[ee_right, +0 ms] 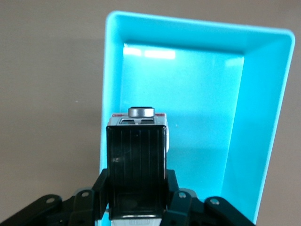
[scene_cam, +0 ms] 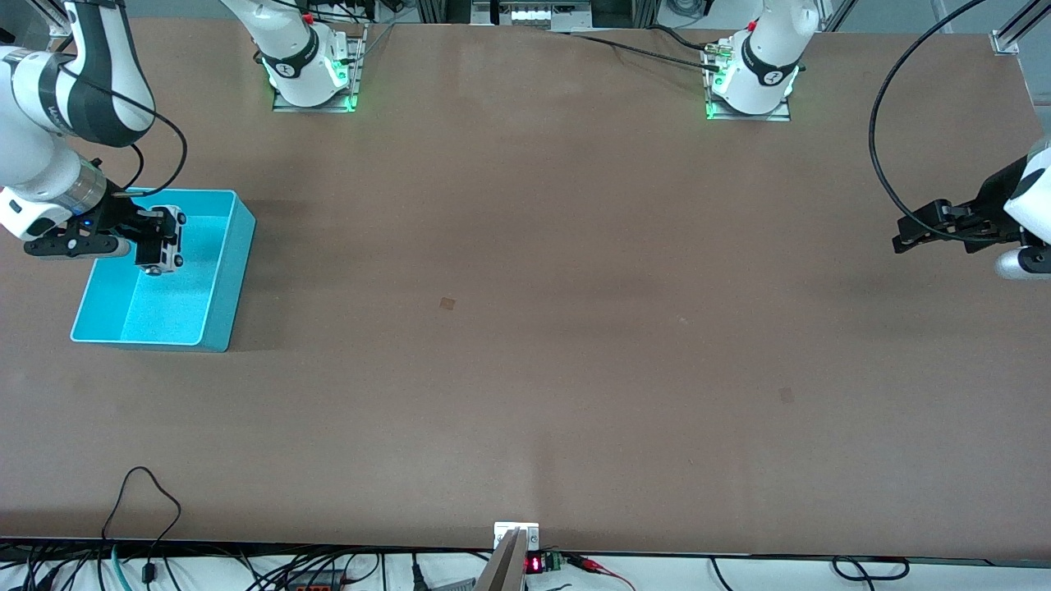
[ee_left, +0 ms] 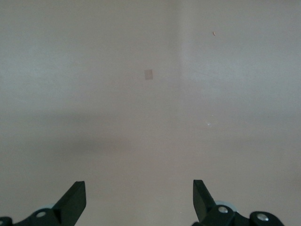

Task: Wind and store white jeep toy
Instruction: 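Lower the jeep into the teal box with the right gripper, then open the right gripper to release the jeep in the box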

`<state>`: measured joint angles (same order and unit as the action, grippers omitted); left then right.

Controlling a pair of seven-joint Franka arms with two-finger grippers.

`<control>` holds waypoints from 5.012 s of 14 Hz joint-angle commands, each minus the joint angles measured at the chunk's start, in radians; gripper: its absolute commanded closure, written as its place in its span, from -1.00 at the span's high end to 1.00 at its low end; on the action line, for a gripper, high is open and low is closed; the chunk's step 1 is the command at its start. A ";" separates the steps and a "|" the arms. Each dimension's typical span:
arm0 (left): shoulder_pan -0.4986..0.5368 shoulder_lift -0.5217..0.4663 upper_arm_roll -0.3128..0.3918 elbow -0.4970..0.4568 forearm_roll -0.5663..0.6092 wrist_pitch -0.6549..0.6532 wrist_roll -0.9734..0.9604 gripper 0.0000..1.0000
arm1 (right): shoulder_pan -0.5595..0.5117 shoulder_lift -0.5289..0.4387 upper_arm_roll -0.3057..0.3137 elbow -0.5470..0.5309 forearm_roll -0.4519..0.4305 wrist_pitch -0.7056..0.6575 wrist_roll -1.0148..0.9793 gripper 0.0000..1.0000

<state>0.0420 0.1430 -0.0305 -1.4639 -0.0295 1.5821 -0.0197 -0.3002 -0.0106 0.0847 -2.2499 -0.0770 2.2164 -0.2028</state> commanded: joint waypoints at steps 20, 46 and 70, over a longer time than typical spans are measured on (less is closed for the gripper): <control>0.006 -0.017 -0.003 -0.009 -0.035 -0.011 0.014 1.00 | -0.071 0.244 0.001 0.027 -0.084 0.107 0.075 -1.00; 0.045 -0.005 0.000 -0.012 -0.036 -0.004 0.014 1.00 | -0.091 0.324 0.003 0.029 -0.087 0.172 0.062 0.06; 0.036 -0.006 -0.003 -0.019 -0.036 0.050 -0.002 1.00 | -0.018 0.098 0.050 0.480 0.014 -0.564 0.117 1.00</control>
<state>0.0759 0.1443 -0.0312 -1.4698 -0.0443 1.6184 -0.0207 -0.3482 0.1372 0.1330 -1.7827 -0.0883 1.7169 -0.1219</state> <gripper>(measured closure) 0.000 0.000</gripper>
